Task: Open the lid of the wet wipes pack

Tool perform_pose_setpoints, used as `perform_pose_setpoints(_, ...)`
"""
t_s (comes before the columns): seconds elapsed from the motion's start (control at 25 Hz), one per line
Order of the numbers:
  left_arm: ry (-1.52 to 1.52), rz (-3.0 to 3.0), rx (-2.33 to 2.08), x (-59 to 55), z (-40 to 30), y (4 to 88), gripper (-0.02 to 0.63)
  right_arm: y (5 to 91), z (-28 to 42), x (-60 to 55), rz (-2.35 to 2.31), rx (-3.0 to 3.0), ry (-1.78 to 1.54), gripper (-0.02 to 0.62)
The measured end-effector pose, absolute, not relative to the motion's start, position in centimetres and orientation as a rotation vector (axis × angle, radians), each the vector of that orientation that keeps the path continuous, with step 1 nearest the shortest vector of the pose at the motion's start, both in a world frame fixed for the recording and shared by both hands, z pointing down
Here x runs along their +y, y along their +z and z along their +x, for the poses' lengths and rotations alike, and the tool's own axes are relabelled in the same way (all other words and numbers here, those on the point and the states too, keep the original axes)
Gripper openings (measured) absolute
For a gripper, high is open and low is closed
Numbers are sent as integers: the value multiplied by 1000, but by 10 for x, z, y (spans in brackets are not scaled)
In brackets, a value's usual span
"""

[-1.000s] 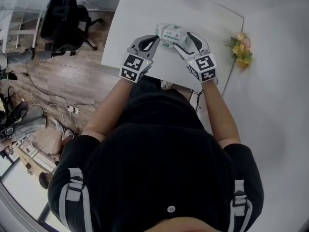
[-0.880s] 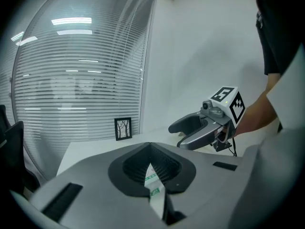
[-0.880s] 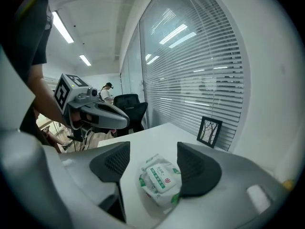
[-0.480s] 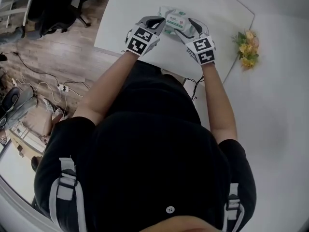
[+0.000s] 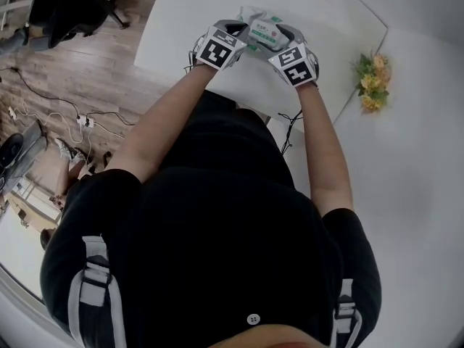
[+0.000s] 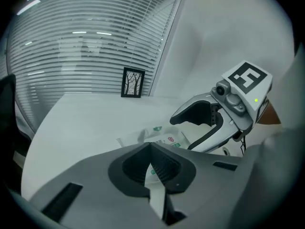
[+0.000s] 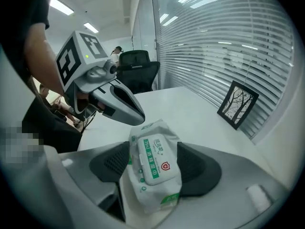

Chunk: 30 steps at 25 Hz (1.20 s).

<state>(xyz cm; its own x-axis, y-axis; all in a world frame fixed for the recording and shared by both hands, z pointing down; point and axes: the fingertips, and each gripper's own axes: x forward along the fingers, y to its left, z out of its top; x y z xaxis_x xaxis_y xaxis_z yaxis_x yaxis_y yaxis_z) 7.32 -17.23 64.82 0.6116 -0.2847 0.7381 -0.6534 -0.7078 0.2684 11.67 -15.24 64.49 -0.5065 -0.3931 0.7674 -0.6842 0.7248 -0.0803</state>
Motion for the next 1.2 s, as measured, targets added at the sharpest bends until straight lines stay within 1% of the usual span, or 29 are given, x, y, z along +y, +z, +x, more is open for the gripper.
perform_pose_setpoints(0.4,1001,2208,-700,-170,81,686,8,682,115,-155,646,-2051,461,342)
perform_pose_setpoints(0.8,990,2195,-691,-171,82,689,8,704,113,-157,536,-1992,457,342)
perform_pose_setpoints(1.04,987,2149,-710,-171,72,698,8,704,112,-157,515,-1996,490,313)
perform_pose_setpoints(1.2,984,2138,-713,-172,72,701,8,703,113,-157,496,-1992,500,307)
